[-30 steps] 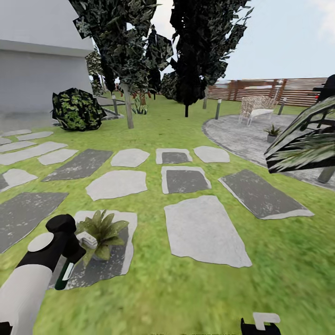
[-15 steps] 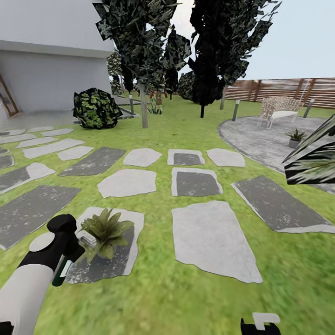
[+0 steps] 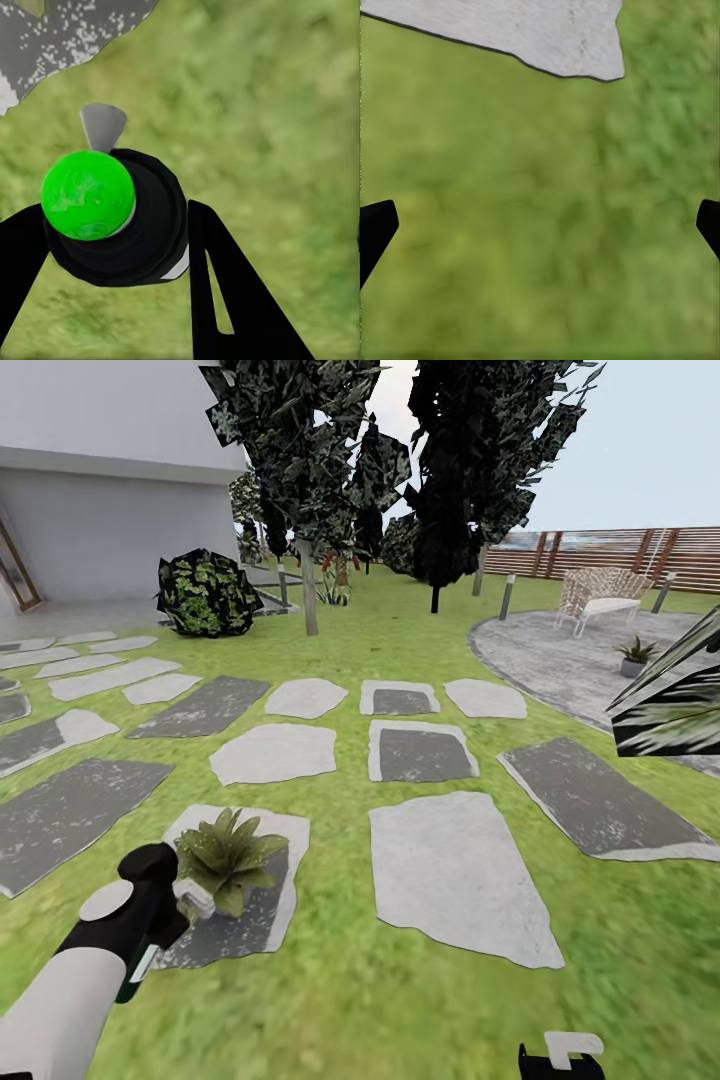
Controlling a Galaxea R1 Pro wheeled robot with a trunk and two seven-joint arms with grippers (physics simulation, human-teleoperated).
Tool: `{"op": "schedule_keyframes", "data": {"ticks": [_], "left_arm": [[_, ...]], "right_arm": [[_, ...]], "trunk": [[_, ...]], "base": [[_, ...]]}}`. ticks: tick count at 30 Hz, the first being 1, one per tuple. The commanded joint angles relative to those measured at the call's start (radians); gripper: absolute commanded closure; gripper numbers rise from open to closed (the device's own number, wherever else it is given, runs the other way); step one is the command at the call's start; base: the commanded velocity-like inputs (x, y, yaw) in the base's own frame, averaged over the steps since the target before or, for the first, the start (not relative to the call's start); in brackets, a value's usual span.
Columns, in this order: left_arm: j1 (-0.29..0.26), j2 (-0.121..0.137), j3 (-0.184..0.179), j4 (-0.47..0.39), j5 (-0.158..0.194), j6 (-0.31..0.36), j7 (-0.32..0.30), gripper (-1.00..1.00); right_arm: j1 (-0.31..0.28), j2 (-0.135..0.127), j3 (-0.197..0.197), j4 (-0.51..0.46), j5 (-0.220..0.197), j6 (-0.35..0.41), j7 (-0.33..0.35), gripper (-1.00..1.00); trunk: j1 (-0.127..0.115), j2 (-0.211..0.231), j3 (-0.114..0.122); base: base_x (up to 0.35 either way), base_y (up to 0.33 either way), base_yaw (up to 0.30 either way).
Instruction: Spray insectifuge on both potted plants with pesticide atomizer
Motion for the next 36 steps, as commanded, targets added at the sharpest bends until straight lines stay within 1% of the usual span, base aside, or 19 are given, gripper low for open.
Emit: {"op": "schedule_keyframes", "data": {"ticks": [1,7,10,11,12,13,14,17,18,21,22,24,25,26,27,28,30,33,36], "left_arm": [[0.001,-0.001,0.002,0.005,-0.008,0.008,-0.002,1.00],[0.004,-0.002,0.012,0.062,-0.003,0.045,0.017,1.00],[0.004,-0.002,0.077,0.058,0.000,0.048,0.024,1.00],[0.004,-0.003,0.108,0.054,0.001,0.048,0.035,1.00],[0.004,-0.006,0.123,0.049,0.003,0.048,0.044,1.00],[0.004,-0.018,0.138,0.042,0.010,0.048,0.054,1.00],[0.004,-0.041,0.145,0.037,0.017,0.048,0.060,1.00],[0.004,-0.079,0.149,0.031,0.024,0.048,0.078,1.00],[0.004,-0.099,0.153,0.026,0.026,0.048,0.096,1.00],[0.004,-0.110,0.154,0.001,0.028,0.048,0.112,1.00],[0.004,-0.110,0.163,-0.010,0.028,0.048,0.113,1.00],[0.004,-0.110,0.289,-0.036,0.027,0.045,0.126,1.00],[0.004,-0.111,0.316,-0.038,0.027,0.044,0.146,1.00],[0.009,-0.115,0.330,-0.037,0.028,0.042,0.174,1.00],[0.019,-0.119,0.335,-0.037,0.028,0.042,0.190,1.00],[0.040,-0.132,0.340,-0.038,0.034,0.040,0.209,1.00],[0.053,-0.152,0.342,-0.039,0.040,0.037,0.220,1.00],[0.058,-0.163,0.340,-0.040,0.043,0.037,0.225,1.00],[0.059,-0.163,0.341,-0.041,0.044,0.037,0.226,1.00]], "right_arm": [[-0.001,0.001,-0.008,0.001,0.010,-0.003,-0.003,-1.00],[-0.001,0.005,-0.007,0.001,0.011,-0.003,-0.003,-1.00],[-0.001,0.005,-0.007,0.001,0.011,-0.003,-0.003,-1.00],[-0.001,0.005,-0.007,0.001,0.011,-0.003,-0.003,-1.00],[-0.001,0.005,-0.007,0.001,0.011,-0.003,-0.003,-1.00],[-0.001,0.005,-0.007,0.001,0.011,-0.003,-0.003,-1.00],[-0.001,0.006,-0.007,0.001,0.011,-0.003,-0.003,-1.00],[-0.001,0.006,-0.007,0.001,0.011,-0.003,-0.003,-1.00],[-0.001,0.006,-0.007,0.001,0.011,-0.003,-0.003,-1.00],[-0.001,0.006,-0.007,0.001,0.011,-0.003,-0.003,-1.00],[-0.001,0.006,-0.007,0.001,0.011,-0.003,-0.003,-1.00],[-0.001,0.007,-0.007,0.001,0.011,-0.003,-0.003,-1.00],[-0.001,0.006,-0.007,0.001,0.011,-0.003,-0.002,-1.00],[-0.001,0.006,-0.007,0.001,0.011,-0.003,-0.003,-1.00],[-0.001,0.006,-0.007,0.001,0.011,-0.003,-0.003,-1.00],[-0.001,0.006,-0.007,0.001,0.011,-0.003,-0.002,-1.00],[-0.001,0.007,-0.007,0.001,0.011,-0.003,-0.002,-1.00],[-0.001,0.008,-0.007,0.001,0.011,-0.003,-0.002,-1.00],[-0.001,0.008,-0.006,0.001,0.011,-0.003,-0.002,-1.00]], "trunk": [[0.000,0.000,-0.001],[0.000,0.000,-0.001],[0.000,0.000,-0.001],[0.000,0.000,-0.001],[0.000,0.000,-0.001],[0.000,0.000,-0.001],[0.000,0.000,-0.001],[0.000,0.000,-0.001],[0.000,0.000,-0.001],[0.000,0.000,-0.001],[0.000,0.000,-0.001],[0.000,0.000,-0.001],[0.000,0.000,-0.001],[0.000,0.000,-0.001],[0.000,0.000,-0.001],[0.000,0.000,-0.001],[0.000,0.000,-0.001],[0.000,0.000,-0.001],[0.000,0.000,-0.001]], "base": [[0.000,0.000,0.000],[0.000,0.000,0.197],[0.000,0.000,0.172],[0.000,0.000,0.055],[0.000,0.000,0.035],[0.000,0.000,0.018],[0.000,0.000,0.009],[0.000,0.000,0.004],[0.000,0.000,0.000],[0.057,-0.028,0.000],[0.129,-0.112,0.000],[0.160,-0.200,0.000],[0.156,-0.226,0.000],[0.147,-0.234,0.000],[0.142,-0.237,0.000],[0.136,-0.240,0.000],[0.135,-0.241,0.000],[0.078,-0.141,0.061],[0.008,-0.015,0.243]]}}
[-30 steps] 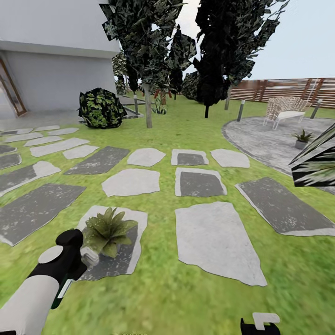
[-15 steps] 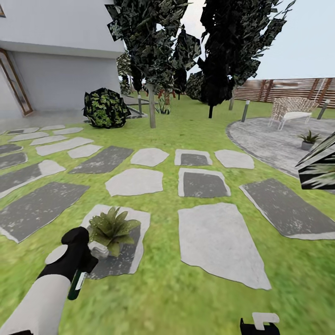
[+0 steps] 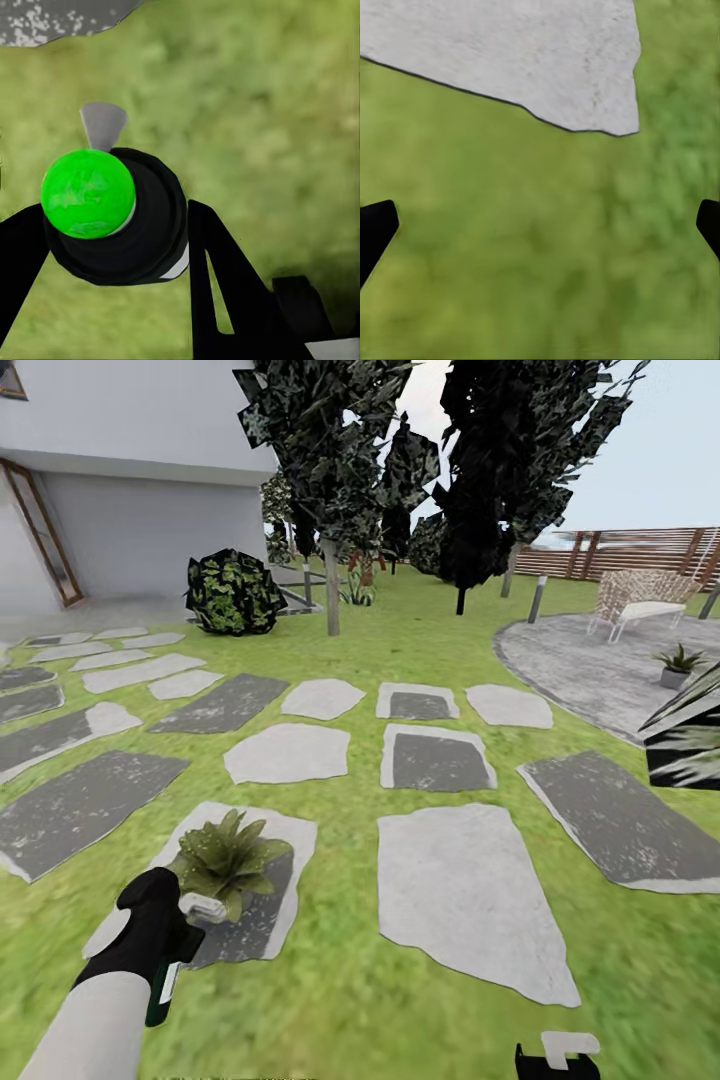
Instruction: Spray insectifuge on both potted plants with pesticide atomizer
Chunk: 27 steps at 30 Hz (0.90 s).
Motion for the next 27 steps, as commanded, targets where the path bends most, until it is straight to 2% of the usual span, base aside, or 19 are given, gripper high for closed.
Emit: {"op": "schedule_keyframes", "data": {"ticks": [1,7,10,11,12,15,18,22,27], "left_arm": [[-0.001,0.000,0.001,-0.001,-0.009,0.003,-0.010,1.00],[-0.001,-0.001,0.013,-0.001,-0.001,0.003,0.033,1.00],[-0.002,-0.003,0.013,-0.022,0.046,0.004,0.035,1.00],[-0.002,-0.003,0.013,-0.046,0.084,0.004,0.036,1.00],[-0.002,-0.003,0.010,-0.056,0.108,0.004,0.037,1.00],[-0.002,-0.003,0.005,-0.065,0.131,0.004,0.046,1.00],[-0.001,-0.003,0.003,-0.067,0.137,0.004,0.084,1.00],[-0.001,-0.003,0.002,-0.065,0.138,0.003,0.089,1.00],[-0.001,-0.003,0.002,-0.064,0.138,0.003,0.090,1.00]], "right_arm": [[-0.001,0.000,-0.008,0.001,0.011,-0.003,-0.003,-1.00],[-0.001,0.000,-0.008,0.001,0.011,-0.003,-0.003,-1.00],[-0.001,0.000,-0.008,0.001,0.011,-0.003,-0.003,-1.00],[-0.001,0.000,-0.008,0.001,0.011,-0.003,-0.003,-1.00],[-0.001,-0.001,-0.008,0.001,0.011,-0.003,-0.003,-1.00],[-0.001,-0.003,-0.008,0.001,0.011,-0.003,-0.003,-1.00],[-0.001,-0.007,-0.008,0.001,0.011,-0.003,-0.004,-1.00],[-0.001,-0.006,-0.008,0.001,0.011,-0.003,-0.003,-1.00],[-0.001,-0.005,-0.008,0.001,0.011,-0.003,-0.003,-1.00]], "trunk": [[0.000,0.000,-0.001],[0.000,0.000,-0.001],[0.000,0.000,-0.001],[0.000,0.000,-0.001],[0.000,0.000,-0.001],[0.000,0.000,-0.001],[0.000,0.000,-0.001],[0.000,0.000,-0.001],[0.000,0.000,-0.001]], "base": [[0.002,-0.004,0.267],[0.000,-0.001,0.276],[0.000,0.000,0.277],[0.000,0.000,0.191],[0.000,0.000,0.098],[0.000,0.000,0.041],[0.000,0.000,0.005],[0.038,-0.056,0.000],[0.107,-0.225,0.000]]}}
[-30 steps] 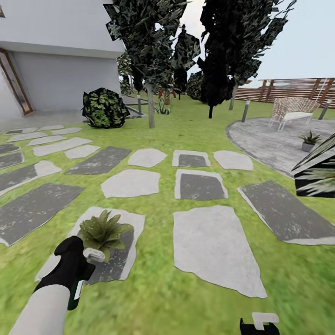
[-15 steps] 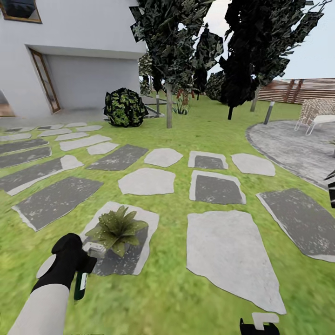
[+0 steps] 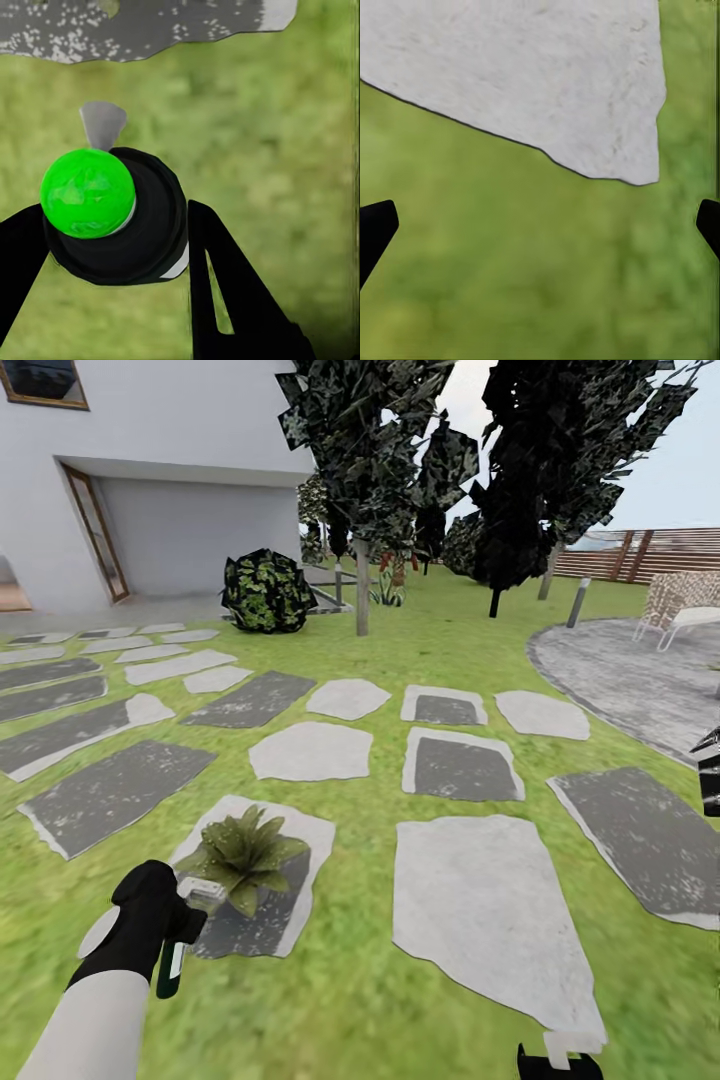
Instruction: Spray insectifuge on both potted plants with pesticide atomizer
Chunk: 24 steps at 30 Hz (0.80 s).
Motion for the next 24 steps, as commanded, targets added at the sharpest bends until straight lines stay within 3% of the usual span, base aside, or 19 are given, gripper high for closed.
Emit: {"op": "schedule_keyframes", "data": {"ticks": [1,9,16,24], "left_arm": [[-0.001,0.000,0.002,-0.002,-0.009,0.003,-0.010,1.00],[-0.001,0.000,0.002,-0.006,-0.009,0.004,-0.010,1.00],[-0.001,0.001,0.003,-0.007,-0.010,0.004,-0.010,1.00],[-0.001,0.001,0.003,-0.008,-0.010,0.004,-0.009,1.00]], "right_arm": [[-0.001,0.000,-0.008,0.001,0.011,-0.003,-0.003,-1.00],[-0.001,0.003,-0.008,0.001,0.011,-0.003,-0.003,-1.00],[-0.001,0.002,-0.008,0.001,0.011,-0.003,-0.003,-1.00],[-0.001,-0.001,-0.008,0.001,0.011,-0.003,-0.003,-1.00]], "trunk": [[0.000,0.000,-0.001],[0.000,0.000,-0.001],[0.000,0.000,-0.001],[0.000,0.000,-0.001]], "base": [[0.062,-0.257,0.000],[0.021,-0.267,0.105],[0.185,-0.224,0.168],[0.057,-0.031,0.004]]}}
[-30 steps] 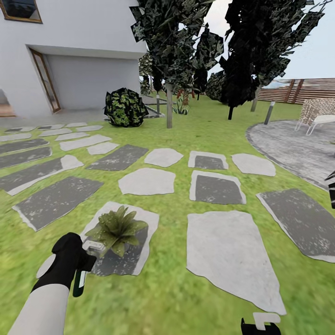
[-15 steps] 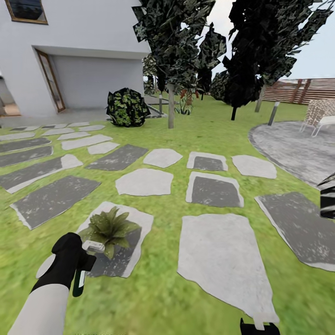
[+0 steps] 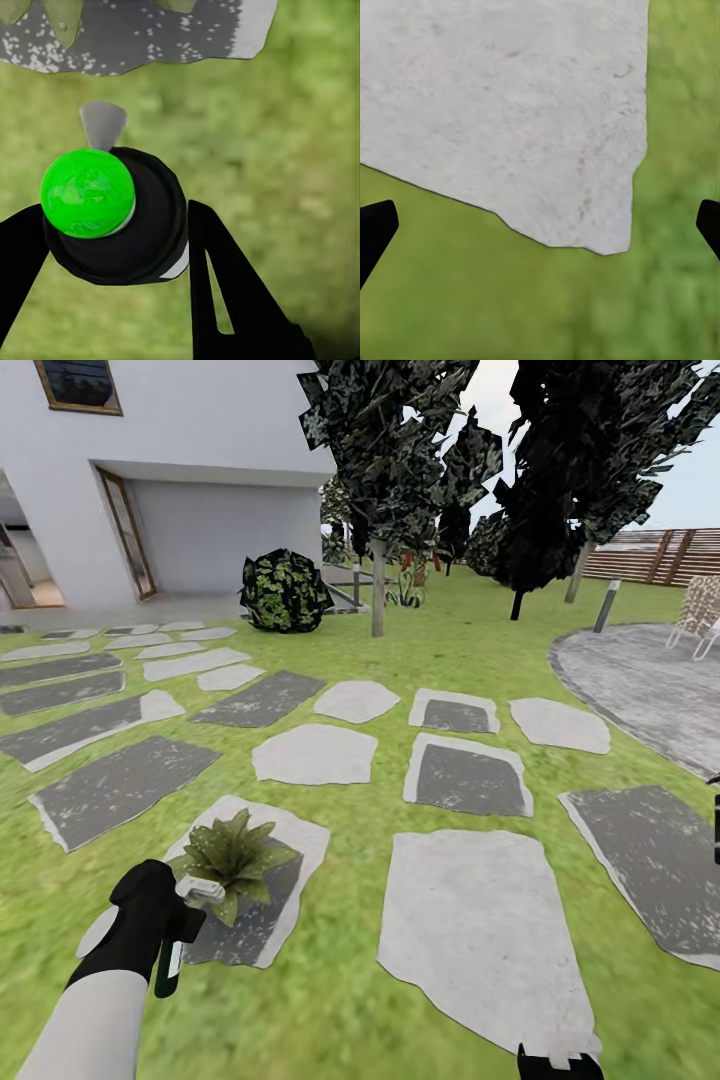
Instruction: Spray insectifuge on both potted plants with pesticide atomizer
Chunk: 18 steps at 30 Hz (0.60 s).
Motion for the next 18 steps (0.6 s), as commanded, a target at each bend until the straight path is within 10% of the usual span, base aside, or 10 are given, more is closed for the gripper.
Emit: {"op": "schedule_keyframes", "data": {"ticks": [1,18], "left_arm": [[-0.001,0.001,0.001,-0.001,-0.009,0.002,-0.009,1.00],[-0.001,0.001,0.003,-0.002,-0.010,0.002,-0.005,1.00]], "right_arm": [[-0.001,0.001,-0.008,0.001,0.011,-0.003,-0.003,-1.00],[-0.001,0.005,-0.008,-0.001,0.011,-0.004,-0.004,-1.00]], "trunk": [[0.000,0.000,-0.001],[0.000,0.000,-0.001]], "base": [[0.001,-0.001,0.000],[0.131,-0.087,0.099]]}}
